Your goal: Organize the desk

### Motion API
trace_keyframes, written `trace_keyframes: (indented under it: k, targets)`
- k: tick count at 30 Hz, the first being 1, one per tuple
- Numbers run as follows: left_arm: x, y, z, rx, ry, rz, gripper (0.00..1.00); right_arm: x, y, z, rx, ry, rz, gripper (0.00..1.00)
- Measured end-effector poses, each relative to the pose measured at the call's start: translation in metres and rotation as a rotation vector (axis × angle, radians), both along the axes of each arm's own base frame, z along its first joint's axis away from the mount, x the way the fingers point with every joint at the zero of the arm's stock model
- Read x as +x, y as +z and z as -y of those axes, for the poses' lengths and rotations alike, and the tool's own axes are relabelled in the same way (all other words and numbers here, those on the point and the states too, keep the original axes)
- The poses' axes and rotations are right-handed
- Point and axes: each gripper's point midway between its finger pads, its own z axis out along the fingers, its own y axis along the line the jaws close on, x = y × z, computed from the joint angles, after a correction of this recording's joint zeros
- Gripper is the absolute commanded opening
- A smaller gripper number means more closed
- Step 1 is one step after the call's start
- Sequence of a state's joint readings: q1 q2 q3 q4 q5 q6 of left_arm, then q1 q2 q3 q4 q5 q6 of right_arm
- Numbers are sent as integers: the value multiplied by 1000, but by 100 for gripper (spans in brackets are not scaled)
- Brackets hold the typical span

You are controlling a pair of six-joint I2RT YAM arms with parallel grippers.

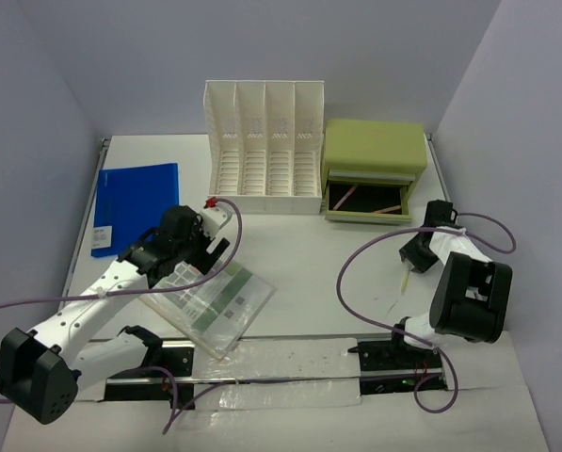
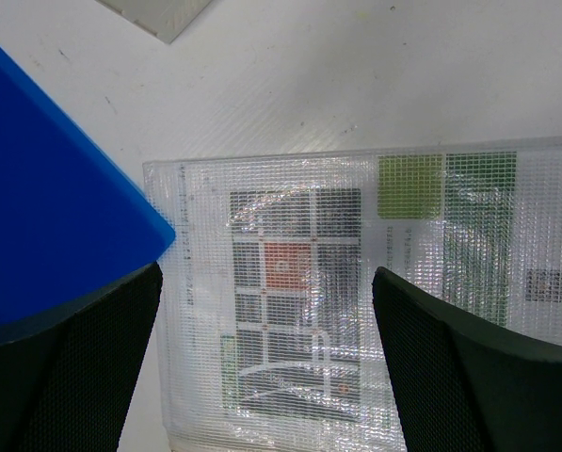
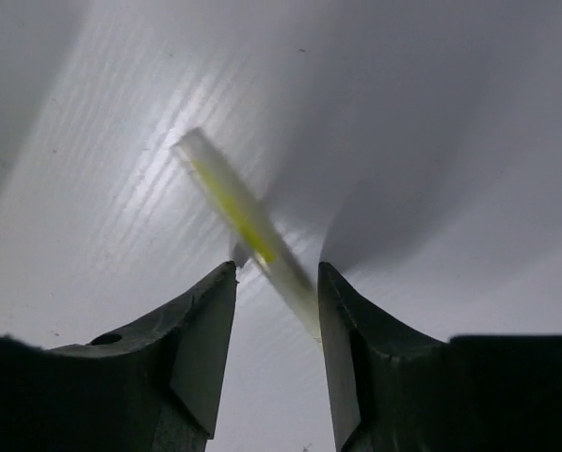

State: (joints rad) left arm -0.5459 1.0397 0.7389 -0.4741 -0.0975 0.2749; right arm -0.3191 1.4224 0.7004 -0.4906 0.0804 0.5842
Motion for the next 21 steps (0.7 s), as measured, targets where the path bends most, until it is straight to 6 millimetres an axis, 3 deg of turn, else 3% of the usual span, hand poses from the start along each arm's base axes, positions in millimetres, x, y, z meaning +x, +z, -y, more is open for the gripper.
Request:
trace_keyframes:
  k: [1,3,11,15,18,21]
  targets:
    - [0,0,0,-1,-1,0,99,2,0,-1,-8,10,-4,11]
    - [-1,0,0,-1,-2,-2,99,5,-2,-4,-17,27,-6,0]
    - [-1,-1,1,-2,-5,-4,99,7,0,-5,-35,27,14,0]
    - [-1,-1,0,-1,-5,-5,99,-7,6,-9,-37,-3,44,0]
    - [-1,-1,0,-1,-5,-6,99,-7,32,-10,-52,-34,146,0]
    - [-2,-1,0,-1,-5,-6,99,5,81,-11,-87,-55,354,0]
